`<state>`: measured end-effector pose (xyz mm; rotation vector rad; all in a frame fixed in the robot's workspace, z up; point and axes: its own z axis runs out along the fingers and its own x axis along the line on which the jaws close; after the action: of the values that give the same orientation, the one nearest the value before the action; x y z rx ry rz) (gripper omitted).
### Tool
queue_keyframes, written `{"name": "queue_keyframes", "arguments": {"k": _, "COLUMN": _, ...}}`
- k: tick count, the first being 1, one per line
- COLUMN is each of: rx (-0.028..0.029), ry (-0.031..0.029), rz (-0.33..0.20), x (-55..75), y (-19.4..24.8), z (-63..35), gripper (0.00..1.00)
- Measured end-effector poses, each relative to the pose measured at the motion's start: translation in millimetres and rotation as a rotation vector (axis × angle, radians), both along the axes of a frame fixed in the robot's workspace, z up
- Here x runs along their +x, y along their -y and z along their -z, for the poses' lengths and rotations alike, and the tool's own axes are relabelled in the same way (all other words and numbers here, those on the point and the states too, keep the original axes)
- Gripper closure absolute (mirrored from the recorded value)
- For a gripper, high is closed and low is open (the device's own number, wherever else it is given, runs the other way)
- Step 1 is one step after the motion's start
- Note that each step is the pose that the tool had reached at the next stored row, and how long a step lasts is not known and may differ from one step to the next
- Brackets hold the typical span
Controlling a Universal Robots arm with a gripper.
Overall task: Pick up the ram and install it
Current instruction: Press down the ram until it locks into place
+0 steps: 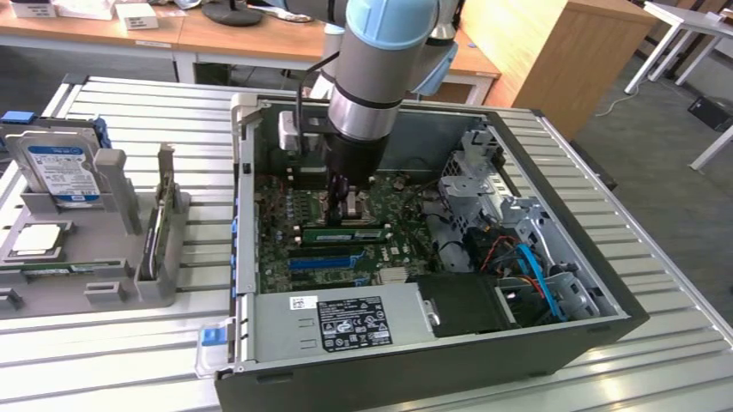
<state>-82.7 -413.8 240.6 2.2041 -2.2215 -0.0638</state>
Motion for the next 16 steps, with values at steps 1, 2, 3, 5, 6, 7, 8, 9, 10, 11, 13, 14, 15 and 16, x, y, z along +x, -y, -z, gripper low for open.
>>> {"name": "queue_keyframes", "arguments": {"k": 1, "rx": -0.0001, "ry": -0.0001, "rz": 0.000, "x": 0.0, "y": 0.0, "z": 0.1, "gripper": 0.89}}
{"name": "queue_keyframes", "arguments": {"k": 2, "rx": 0.0001, "ry": 0.0001, "rz": 0.000, "x": -0.1, "y": 0.0, "z": 0.6, "gripper": 0.89}}
{"name": "queue_keyframes", "arguments": {"k": 3, "rx": 0.0000, "ry": 0.0000, "rz": 0.000, "x": -0.1, "y": 0.0, "z": 1.4, "gripper": 0.89}}
{"name": "queue_keyframes", "arguments": {"k": 5, "rx": 0.0000, "ry": -0.0001, "rz": 0.000, "x": 0.0, "y": 0.0, "z": 3.0, "gripper": 0.89}}
{"name": "queue_keyframes", "arguments": {"k": 6, "rx": 0.0000, "ry": 0.0000, "rz": 0.000, "x": 0.0, "y": 0.0, "z": 3.7, "gripper": 0.89}}
{"name": "queue_keyframes", "arguments": {"k": 7, "rx": 0.0000, "ry": 0.0000, "rz": 0.000, "x": 0.0, "y": 0.0, "z": 4.4, "gripper": 0.89}}
{"name": "queue_keyframes", "arguments": {"k": 8, "rx": -0.0001, "ry": -0.0001, "rz": 0.000, "x": 0.0, "y": 0.0, "z": 5.1, "gripper": 0.89}}
{"name": "queue_keyframes", "arguments": {"k": 9, "rx": 0.0000, "ry": 0.0000, "rz": 0.000, "x": 0.0, "y": 0.0, "z": 5.8, "gripper": 0.89}}
{"name": "queue_keyframes", "arguments": {"k": 10, "rx": 0.0000, "ry": 0.0000, "rz": 0.000, "x": 0.0, "y": 0.0, "z": 6.3, "gripper": 0.89}}
{"name": "queue_keyframes", "arguments": {"k": 11, "rx": -0.0001, "ry": -0.0001, "rz": 0.000, "x": 0.0, "y": 0.0, "z": 6.8, "gripper": 0.89}}
{"name": "queue_keyframes", "arguments": {"k": 13, "rx": -0.0001, "ry": -0.0001, "rz": 0.000, "x": 0.0, "y": 0.0, "z": 7.6, "gripper": 0.89}}
{"name": "queue_keyframes", "arguments": {"k": 14, "rx": -0.0002, "ry": -0.0002, "rz": 0.000, "x": -0.1, "y": 0.0, "z": 7.8, "gripper": 0.89}}
{"name": "queue_keyframes", "arguments": {"k": 15, "rx": -0.0002, "ry": -0.0002, "rz": 0.000, "x": 0.0, "y": 0.0, "z": 7.9, "gripper": 0.89}}
{"name": "queue_keyframes", "arguments": {"k": 16, "rx": -0.0002, "ry": -0.0001, "rz": 0.000, "x": -0.1, "y": 0.0, "z": 7.9, "gripper": 0.89}}
